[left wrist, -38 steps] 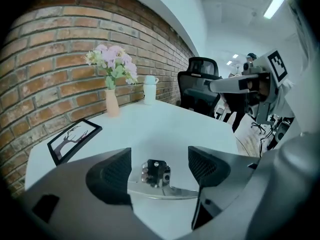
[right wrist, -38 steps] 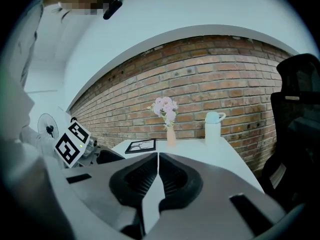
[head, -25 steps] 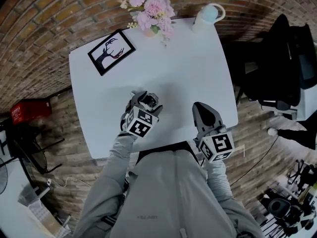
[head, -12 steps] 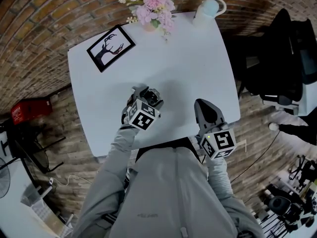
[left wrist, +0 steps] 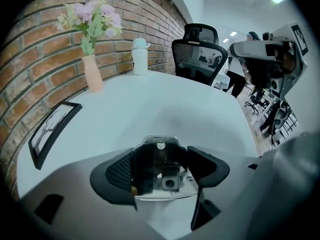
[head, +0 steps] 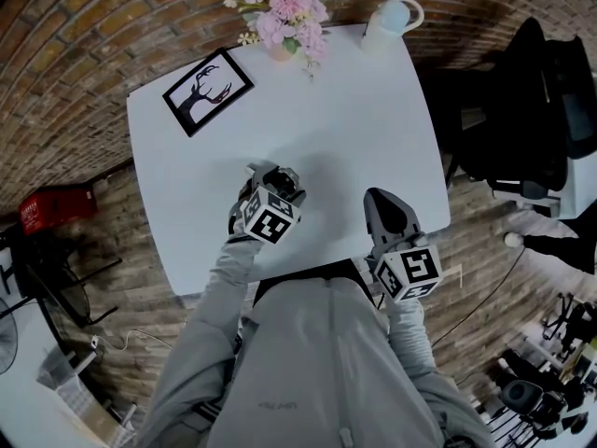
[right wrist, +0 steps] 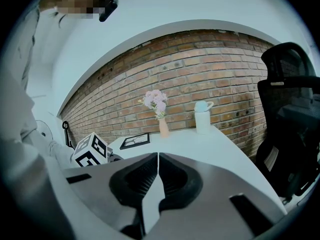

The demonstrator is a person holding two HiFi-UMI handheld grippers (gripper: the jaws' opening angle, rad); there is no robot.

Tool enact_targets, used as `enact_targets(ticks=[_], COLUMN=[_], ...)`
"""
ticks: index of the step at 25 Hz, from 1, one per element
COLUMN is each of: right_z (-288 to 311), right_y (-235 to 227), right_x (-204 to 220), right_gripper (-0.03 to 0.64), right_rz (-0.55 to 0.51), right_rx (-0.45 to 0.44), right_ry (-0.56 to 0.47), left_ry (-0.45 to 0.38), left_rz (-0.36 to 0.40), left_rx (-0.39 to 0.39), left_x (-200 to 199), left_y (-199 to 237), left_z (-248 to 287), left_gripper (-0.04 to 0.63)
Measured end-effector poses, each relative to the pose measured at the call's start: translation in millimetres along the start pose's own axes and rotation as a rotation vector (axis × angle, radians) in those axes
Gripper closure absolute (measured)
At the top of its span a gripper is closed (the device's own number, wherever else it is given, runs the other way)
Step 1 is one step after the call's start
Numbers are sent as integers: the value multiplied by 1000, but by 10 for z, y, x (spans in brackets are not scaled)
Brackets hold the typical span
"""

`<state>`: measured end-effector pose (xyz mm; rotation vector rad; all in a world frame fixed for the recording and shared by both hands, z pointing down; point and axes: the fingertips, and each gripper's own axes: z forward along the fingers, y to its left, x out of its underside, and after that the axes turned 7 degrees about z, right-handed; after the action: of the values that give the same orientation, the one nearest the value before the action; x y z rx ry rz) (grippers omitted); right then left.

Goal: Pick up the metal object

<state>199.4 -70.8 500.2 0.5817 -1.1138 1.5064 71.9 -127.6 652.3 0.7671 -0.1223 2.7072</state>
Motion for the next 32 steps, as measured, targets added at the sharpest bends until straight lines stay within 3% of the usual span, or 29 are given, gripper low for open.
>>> enact_targets(ticks=[2,11,21,32], right_z=[-2,-22,-35,-46], right_y=[1,-29,-57,49], right_x=[0,-14,-92,-322], right_gripper=[592,592,592,592], right_rz=[0,-11,-49,-125], right_rx=[-1,-2,-26,-82], right_ry=[0,3,1,-31], left_ry=[0,-6,-72,-221], left_rz=[-8,-19,-51,-105], left_rx=[-4,-19,-41,-151], left_x=[-2,-6,-137,-479], left_y=[2,-5,10,75], left_z=[-1,-20,-207,-776], left_gripper=[281,287,287,287])
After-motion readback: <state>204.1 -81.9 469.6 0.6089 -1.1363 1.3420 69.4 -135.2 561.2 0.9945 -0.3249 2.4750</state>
